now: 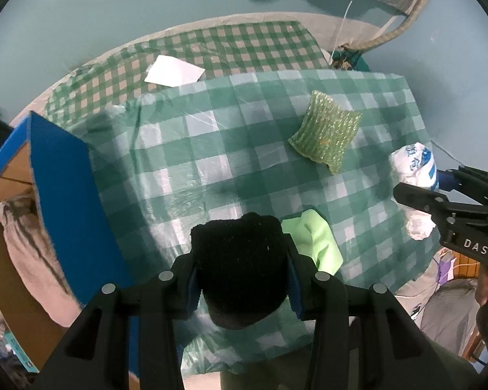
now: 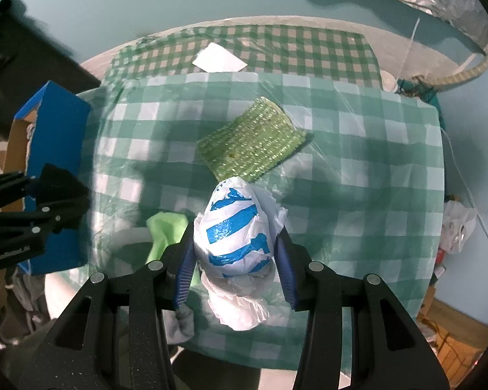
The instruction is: Organize soft objects
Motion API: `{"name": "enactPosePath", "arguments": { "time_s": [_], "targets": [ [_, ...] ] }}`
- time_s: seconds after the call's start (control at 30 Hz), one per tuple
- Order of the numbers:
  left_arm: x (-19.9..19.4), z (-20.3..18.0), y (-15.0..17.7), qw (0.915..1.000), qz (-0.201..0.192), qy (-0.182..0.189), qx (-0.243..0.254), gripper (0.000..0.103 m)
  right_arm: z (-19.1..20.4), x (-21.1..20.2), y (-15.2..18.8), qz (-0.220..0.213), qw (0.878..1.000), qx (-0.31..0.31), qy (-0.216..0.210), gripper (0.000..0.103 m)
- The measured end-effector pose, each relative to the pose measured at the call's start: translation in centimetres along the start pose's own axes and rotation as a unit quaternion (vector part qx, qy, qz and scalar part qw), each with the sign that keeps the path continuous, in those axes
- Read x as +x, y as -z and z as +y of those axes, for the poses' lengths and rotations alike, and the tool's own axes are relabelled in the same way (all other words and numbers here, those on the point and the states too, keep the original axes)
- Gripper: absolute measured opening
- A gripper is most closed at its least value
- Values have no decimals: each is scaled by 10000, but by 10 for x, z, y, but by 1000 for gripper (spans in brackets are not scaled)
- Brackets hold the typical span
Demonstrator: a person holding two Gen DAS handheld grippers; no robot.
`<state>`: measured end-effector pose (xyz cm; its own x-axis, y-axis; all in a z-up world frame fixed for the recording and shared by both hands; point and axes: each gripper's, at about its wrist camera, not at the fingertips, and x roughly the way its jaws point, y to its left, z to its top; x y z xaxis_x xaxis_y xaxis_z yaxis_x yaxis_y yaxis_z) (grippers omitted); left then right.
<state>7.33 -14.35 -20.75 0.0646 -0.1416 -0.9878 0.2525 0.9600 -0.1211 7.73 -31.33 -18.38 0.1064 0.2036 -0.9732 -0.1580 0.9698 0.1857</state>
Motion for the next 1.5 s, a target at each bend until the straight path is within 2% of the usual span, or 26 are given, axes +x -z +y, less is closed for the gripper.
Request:
{"name": "enactPosePath", "arguments": {
  "time_s": [0.4, 0.87, 1.5],
  "targets": [
    [-47, 12, 26, 9994, -332, 43, -127, 44, 41, -29, -8, -85, 9984, -535, -137, 44],
    [-80, 46, 57, 9967, -534, 72, -614, 44, 95, -52, -17, -165, 9926, -1157, -317, 44],
    [-112, 110, 102, 9851, -819, -80, -1508, 44, 183, -52, -30, -127, 9770, -2035, -629, 44]
  ]
}}
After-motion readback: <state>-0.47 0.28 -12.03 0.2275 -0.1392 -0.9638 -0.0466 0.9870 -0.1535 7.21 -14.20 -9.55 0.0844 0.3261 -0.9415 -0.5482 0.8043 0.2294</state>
